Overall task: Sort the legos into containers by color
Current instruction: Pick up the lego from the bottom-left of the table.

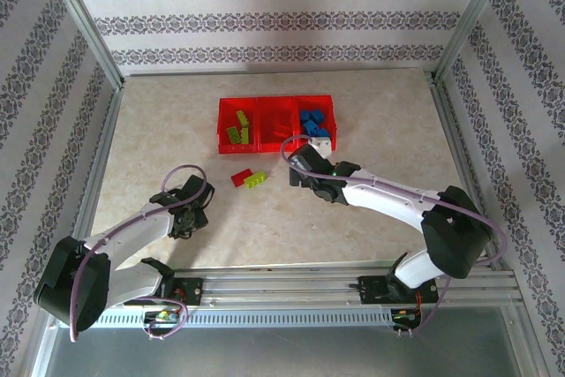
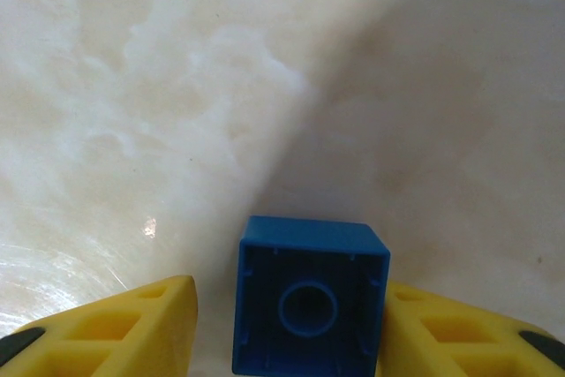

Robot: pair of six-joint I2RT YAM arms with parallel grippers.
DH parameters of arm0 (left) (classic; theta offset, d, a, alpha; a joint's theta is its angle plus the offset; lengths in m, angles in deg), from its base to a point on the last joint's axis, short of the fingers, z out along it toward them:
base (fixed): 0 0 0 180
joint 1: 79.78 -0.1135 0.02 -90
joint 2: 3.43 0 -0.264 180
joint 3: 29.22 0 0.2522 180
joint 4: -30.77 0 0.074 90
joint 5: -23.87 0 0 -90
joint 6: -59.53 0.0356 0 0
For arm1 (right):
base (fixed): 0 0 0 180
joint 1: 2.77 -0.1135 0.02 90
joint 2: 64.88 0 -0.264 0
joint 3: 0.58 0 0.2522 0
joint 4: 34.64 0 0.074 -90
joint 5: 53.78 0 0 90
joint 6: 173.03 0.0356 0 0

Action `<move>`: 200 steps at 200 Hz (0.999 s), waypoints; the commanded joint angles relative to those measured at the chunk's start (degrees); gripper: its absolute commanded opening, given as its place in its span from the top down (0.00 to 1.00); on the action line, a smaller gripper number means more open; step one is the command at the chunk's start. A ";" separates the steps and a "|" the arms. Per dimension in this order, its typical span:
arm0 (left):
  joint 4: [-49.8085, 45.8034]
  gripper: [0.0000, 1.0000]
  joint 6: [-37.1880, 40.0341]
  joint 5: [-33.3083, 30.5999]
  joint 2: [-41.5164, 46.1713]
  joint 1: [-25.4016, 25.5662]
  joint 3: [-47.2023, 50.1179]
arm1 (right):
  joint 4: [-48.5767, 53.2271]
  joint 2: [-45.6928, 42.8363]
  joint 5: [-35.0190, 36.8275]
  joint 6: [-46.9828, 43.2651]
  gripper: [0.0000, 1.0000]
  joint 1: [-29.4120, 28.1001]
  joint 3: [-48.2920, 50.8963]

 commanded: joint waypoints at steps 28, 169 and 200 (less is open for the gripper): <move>1.17 0.47 -0.08 -0.33 -0.22 -0.59 0.87 | 1.31 0.18 0.63 0.72 0.02 -0.10 -0.11; 4.74 0.72 5.73 0.01 -3.27 -1.21 -3.53 | 2.86 -0.75 2.72 -0.18 0.02 0.60 -0.72; 6.19 0.73 8.11 1.66 -2.99 -0.82 -6.76 | 3.49 -3.32 6.03 -1.38 0.02 1.21 -0.06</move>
